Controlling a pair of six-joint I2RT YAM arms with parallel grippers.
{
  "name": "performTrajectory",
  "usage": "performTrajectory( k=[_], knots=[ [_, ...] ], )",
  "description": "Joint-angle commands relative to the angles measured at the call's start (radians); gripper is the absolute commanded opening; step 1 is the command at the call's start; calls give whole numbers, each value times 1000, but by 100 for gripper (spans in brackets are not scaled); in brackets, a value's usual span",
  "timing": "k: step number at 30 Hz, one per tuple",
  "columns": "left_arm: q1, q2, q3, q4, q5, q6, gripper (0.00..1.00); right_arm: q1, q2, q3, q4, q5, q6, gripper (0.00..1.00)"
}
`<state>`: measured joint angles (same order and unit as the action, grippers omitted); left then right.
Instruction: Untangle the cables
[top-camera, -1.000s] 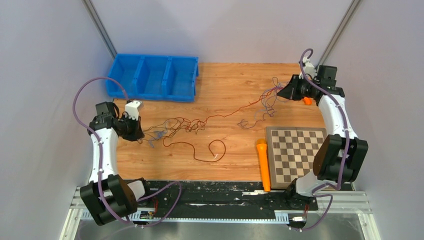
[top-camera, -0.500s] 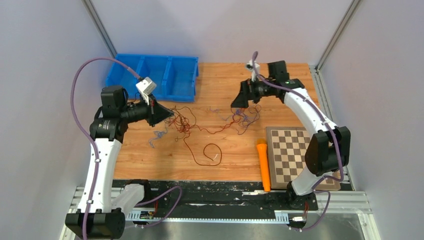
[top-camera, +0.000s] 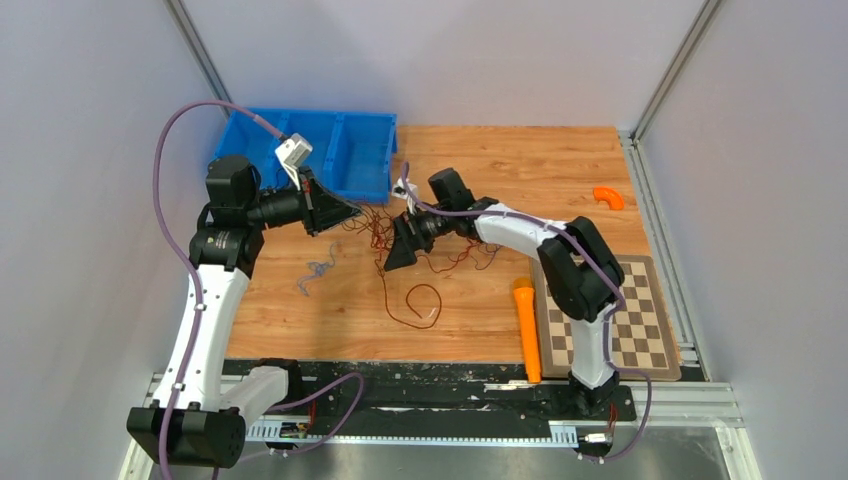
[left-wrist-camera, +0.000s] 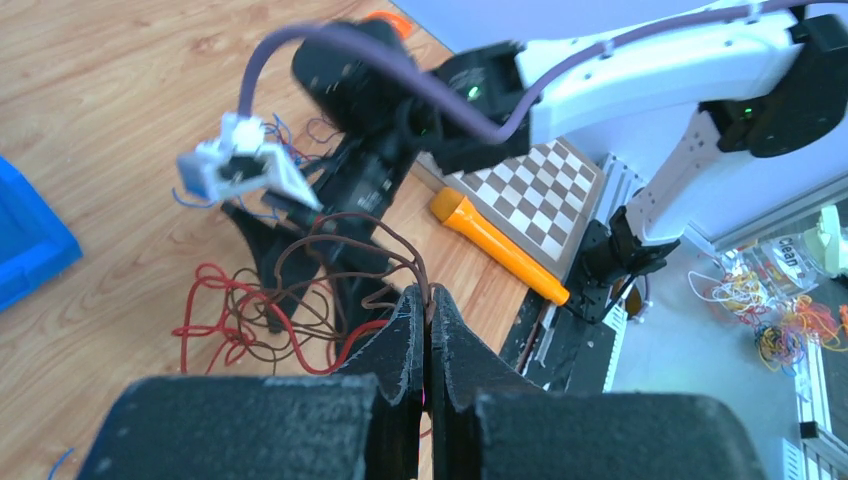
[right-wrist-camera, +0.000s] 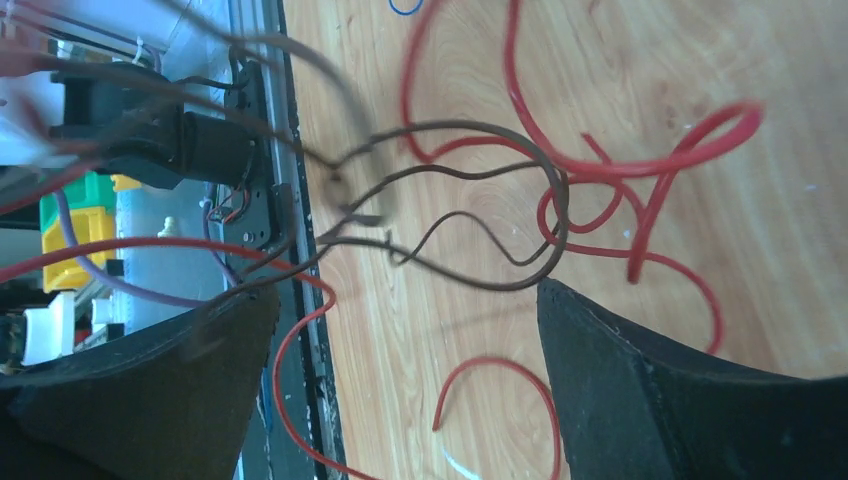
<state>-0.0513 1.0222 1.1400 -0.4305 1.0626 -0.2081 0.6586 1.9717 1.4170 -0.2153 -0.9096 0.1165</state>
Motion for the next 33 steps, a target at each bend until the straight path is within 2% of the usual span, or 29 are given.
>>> performTrajectory(
  k=[1,3,5,9,15,19,20,22,25,27,28,29,33],
  knots=[
    [-7,-16,39,108,55,-57,0,29,48,-24,346,-4,184,96],
    [-6,-20,42,106,61,-67,0,15,74,-30,470,2,286,94],
    [-6,-28,43,98,63,-65,0,3,83,-48,592,9,379,96],
    [-6,-50,38,113,57,-75,0,5,87,-47,673,25,416,100],
    [-7,-48,37,187,61,-180,0,34,121,-69,888,53,598,100],
    [-6,-53,26,208,70,-223,0,52,105,-65,895,196,605,100],
    [-6,-53,24,213,73,-230,0,50,110,-52,863,230,598,97],
    [-7,-59,18,217,81,-244,0,49,121,-18,788,302,569,85],
    [-7,-73,27,226,103,-261,0,46,135,32,604,434,512,43],
    [-7,-82,50,221,125,-265,0,34,140,48,513,497,478,18],
    [-7,-89,59,212,140,-265,0,21,136,36,492,521,459,8],
    [-6,-97,80,209,148,-266,0,8,128,17,476,541,453,1],
    [-7,-127,145,207,205,-283,0,-67,91,-78,430,593,386,0]
  ],
)
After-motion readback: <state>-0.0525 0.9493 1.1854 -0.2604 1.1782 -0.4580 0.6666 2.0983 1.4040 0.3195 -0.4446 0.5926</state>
